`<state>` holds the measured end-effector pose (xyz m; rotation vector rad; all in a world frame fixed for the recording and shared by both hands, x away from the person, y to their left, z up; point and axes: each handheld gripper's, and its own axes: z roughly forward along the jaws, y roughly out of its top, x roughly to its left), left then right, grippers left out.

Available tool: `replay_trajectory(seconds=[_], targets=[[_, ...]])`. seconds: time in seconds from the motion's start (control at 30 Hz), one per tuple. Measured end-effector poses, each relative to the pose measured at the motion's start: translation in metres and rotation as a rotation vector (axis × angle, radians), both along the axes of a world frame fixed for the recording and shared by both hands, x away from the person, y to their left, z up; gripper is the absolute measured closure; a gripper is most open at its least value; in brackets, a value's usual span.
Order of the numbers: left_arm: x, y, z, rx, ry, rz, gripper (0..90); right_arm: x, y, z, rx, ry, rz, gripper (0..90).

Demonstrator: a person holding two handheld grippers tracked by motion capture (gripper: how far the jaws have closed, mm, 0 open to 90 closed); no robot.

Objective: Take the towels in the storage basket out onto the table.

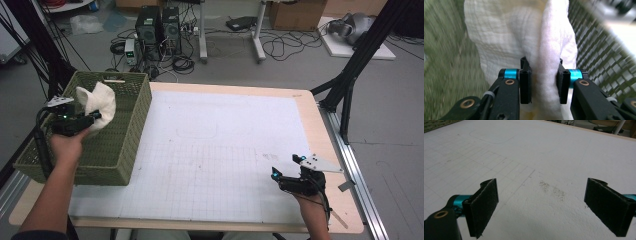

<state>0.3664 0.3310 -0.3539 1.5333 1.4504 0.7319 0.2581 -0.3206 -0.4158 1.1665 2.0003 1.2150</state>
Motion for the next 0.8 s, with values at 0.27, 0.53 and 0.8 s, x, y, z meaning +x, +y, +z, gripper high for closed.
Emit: replay_trajectory(seconds=[0.27, 0.53, 0.8], targets=[[-0.021, -0.013, 0.036, -0.080, -0.218, -0.023, 72.0, 0.001, 0.001, 0.000, 0.001, 0.002, 0.002, 11.4], [-0.035, -0.047, 0.065, -0.055, -0.334, -0.149, 71.6, 0.001, 0.004, 0.000, 0.001, 0.001, 0.010, 11.5], [-0.044, -0.106, 0.080, -0.093, -0.385, -0.395, 71.5, 0.002, 0.004, 0.000, -0.003, 0.002, 0.011, 11.4]])
